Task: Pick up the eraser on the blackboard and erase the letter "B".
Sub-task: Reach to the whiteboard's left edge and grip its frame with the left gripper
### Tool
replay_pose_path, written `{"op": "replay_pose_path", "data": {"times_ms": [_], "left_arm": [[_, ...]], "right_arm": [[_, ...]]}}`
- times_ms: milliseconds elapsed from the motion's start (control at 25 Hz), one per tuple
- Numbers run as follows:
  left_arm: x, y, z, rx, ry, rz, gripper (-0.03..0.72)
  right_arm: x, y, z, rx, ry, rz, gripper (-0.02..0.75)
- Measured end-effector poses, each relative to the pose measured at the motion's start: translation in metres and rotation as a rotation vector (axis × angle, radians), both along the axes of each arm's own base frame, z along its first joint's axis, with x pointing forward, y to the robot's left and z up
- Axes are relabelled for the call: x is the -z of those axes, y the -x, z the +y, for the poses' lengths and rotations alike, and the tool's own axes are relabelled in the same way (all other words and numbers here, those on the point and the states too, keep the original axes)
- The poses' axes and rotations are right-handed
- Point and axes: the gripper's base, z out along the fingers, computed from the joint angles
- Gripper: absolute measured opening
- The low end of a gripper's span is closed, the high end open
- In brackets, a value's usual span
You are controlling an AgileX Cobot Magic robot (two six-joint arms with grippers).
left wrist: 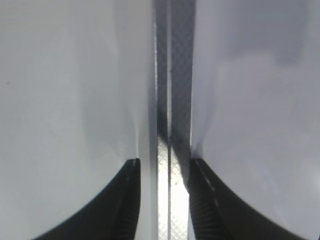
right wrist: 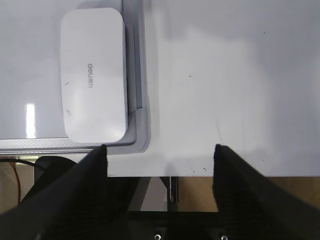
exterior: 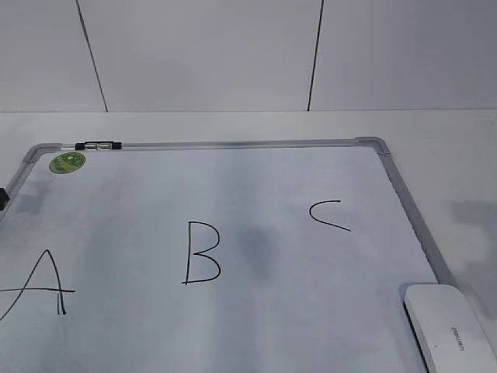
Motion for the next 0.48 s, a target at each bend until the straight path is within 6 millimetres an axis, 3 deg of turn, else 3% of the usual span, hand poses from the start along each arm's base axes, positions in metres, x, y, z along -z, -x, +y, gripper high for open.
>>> {"op": "replay_pose_path", "data": {"times_ms": [480], "left_arm": [[-0.0002, -0.0001, 0.0013, 0.028, 0.031, -0.007, 0.244]], "right_arm": [[-0.0008, -0.0018, 0.0001, 0.001, -0.001, -0.022, 0.494]]}}
